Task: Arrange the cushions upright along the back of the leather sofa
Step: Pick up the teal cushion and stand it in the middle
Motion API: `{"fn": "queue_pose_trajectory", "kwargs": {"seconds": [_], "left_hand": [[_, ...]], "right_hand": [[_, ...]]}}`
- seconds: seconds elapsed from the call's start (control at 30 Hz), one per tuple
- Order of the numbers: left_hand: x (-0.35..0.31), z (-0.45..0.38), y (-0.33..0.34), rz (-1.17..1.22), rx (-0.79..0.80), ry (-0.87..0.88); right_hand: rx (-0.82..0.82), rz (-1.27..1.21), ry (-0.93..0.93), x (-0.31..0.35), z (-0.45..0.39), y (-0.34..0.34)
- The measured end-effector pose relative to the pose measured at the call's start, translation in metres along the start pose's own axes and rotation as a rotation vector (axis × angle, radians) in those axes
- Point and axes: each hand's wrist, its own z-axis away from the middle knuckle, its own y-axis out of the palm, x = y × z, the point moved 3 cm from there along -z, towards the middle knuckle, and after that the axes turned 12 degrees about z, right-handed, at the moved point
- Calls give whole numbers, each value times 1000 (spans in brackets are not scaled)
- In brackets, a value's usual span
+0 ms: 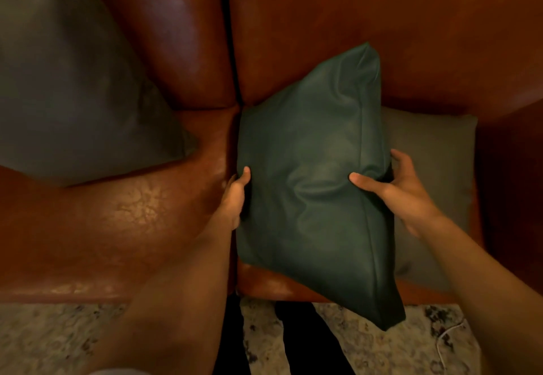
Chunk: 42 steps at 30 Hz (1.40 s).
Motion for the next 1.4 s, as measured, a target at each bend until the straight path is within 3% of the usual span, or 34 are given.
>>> {"fn": "queue_pose_trajectory", "kwargs": {"seconds": [0.17,0.27,0.57,0.8,0.93,1.1,1.23,1.4], "left_hand": [[-56,83,22,72,10,-86],[-96,126,23,45,-28,-54],[-182,184,24,105,93,127],[-197,208,9,129,142,362],[-211,225,-13,80,91,460],[-219,243,-39,99,47,602],[-211,248,-58,154,38,721],[-196,231,-79,185,-21,789]], "right_hand": [[39,-113,8,22,8,-3],[82,-203,17,35,16,-16],[149,-204,-156,82,19,-36],[153,36,-230,123,3,-32],[48,141,-290,151,-2,-13],[20,156,-353,175,-16,17],[126,34,-426,196,-14,47],[105,129,-464,197,-29,73]]}}
